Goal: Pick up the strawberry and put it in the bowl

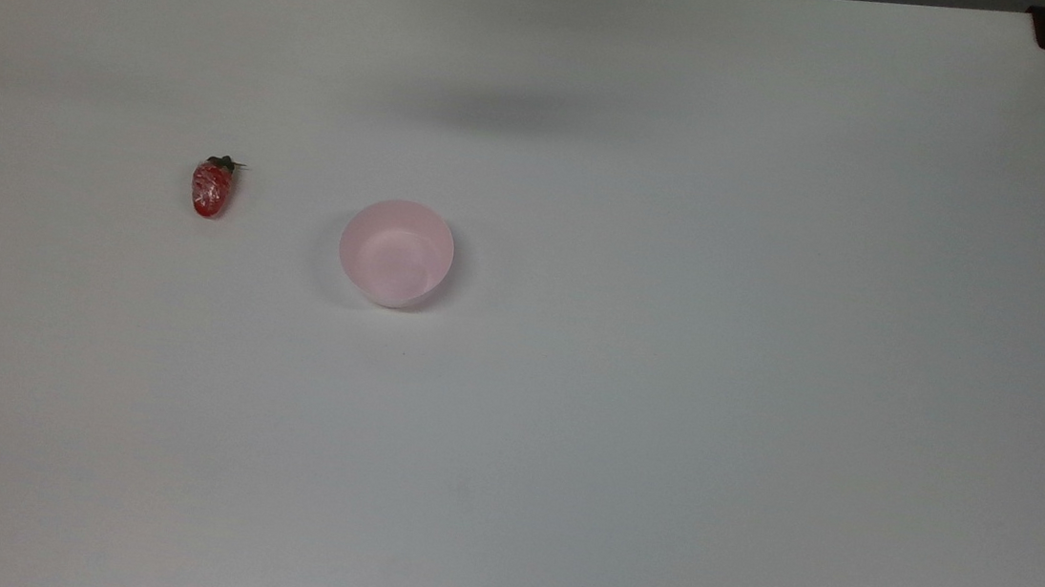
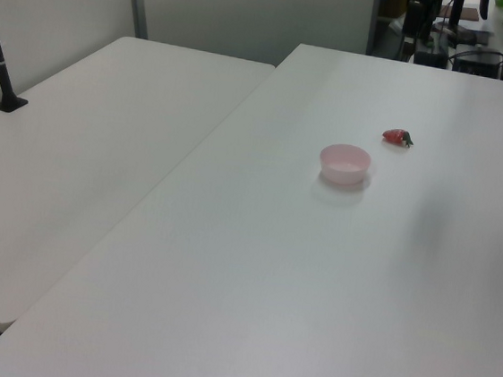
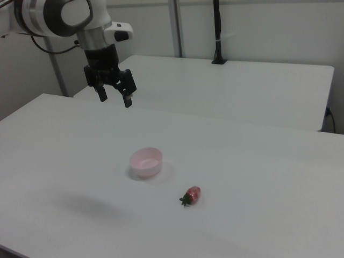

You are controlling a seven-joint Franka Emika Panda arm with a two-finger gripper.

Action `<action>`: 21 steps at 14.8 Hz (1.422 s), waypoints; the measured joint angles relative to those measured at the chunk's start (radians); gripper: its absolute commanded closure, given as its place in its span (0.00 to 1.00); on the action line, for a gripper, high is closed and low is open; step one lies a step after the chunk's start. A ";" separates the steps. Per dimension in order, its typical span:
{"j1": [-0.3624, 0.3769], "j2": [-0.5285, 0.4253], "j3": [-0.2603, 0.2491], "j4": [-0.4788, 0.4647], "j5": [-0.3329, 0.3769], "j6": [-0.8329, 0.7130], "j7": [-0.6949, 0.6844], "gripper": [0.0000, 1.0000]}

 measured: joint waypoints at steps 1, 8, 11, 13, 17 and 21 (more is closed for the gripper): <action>0.000 0.000 0.000 0.000 0.000 0.000 0.000 0.00; 0.000 0.000 0.000 0.000 0.000 0.000 0.000 0.00; 0.000 0.000 0.000 0.000 0.000 0.000 -0.001 0.00; -0.003 0.000 -0.004 -0.002 0.000 0.000 -0.004 0.00; -0.033 0.003 -0.032 -0.016 -0.002 0.000 -0.134 0.00; -0.097 0.082 -0.104 -0.050 -0.002 0.133 -0.291 0.00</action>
